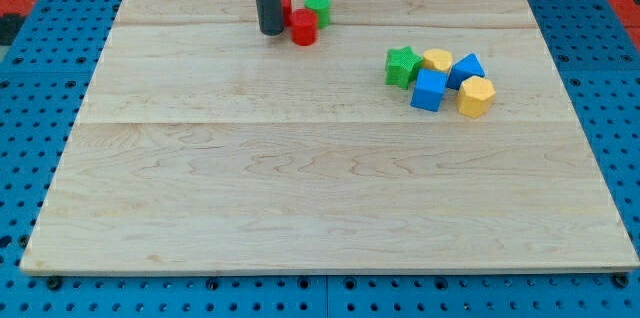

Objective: Move the red star to the top right of the red circle

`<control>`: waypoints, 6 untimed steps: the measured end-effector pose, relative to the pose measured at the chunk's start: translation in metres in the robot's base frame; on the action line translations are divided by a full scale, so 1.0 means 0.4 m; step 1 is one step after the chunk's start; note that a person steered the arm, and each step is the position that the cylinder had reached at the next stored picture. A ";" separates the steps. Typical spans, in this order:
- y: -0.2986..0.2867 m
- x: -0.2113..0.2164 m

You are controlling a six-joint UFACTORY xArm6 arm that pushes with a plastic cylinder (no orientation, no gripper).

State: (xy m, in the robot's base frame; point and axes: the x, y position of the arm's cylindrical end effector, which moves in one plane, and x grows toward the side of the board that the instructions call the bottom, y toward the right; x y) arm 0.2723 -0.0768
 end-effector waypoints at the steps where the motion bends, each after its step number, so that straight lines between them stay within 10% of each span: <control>1: -0.124 -0.063; 6: 0.452 -0.178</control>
